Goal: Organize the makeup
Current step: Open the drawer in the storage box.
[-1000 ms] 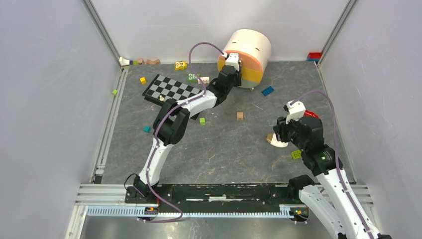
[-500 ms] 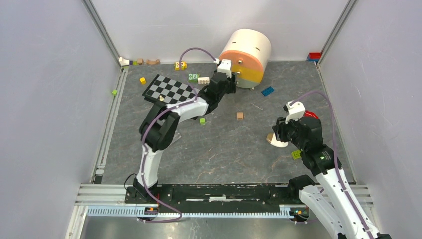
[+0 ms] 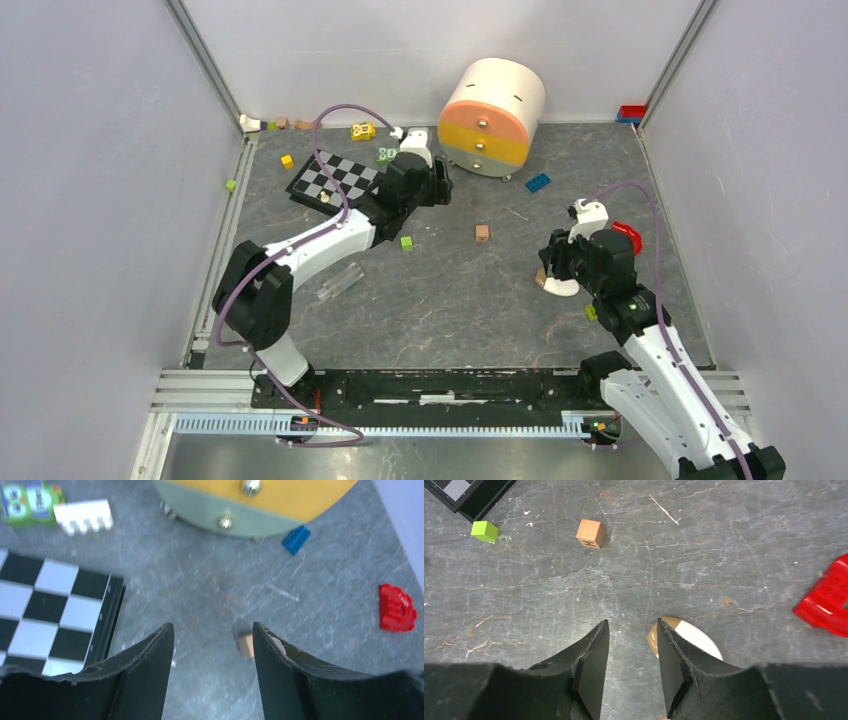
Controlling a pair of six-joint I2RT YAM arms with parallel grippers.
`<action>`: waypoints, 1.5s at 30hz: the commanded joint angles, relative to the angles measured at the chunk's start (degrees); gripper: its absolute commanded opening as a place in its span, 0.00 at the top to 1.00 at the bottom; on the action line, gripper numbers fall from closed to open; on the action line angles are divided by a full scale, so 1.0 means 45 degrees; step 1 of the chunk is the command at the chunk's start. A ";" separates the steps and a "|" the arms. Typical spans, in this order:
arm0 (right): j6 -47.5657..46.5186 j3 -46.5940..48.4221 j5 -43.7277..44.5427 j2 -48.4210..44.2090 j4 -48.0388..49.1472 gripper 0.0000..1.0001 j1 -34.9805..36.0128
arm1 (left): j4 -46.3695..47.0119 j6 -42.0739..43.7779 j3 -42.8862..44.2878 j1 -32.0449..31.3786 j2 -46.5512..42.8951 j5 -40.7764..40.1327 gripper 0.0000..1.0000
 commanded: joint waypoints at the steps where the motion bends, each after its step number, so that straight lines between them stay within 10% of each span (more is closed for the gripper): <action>1: 0.1143 -0.0224 -0.0578 0.0317 0.1620 0.53 -0.0032 | -0.1417 -0.1219 -0.1268 0.0135 -0.0928 0.0740 0.34; 21: 0.1722 -0.0592 -0.0413 -0.1594 0.0264 0.51 -0.0032 | 0.6813 -0.5351 0.0611 0.1045 0.5019 0.2770 0.36; 45: 0.1009 -0.0344 -0.0374 -0.1659 -0.0316 0.51 -0.0032 | 0.6695 -0.6426 0.5175 0.1104 0.9090 0.1975 0.44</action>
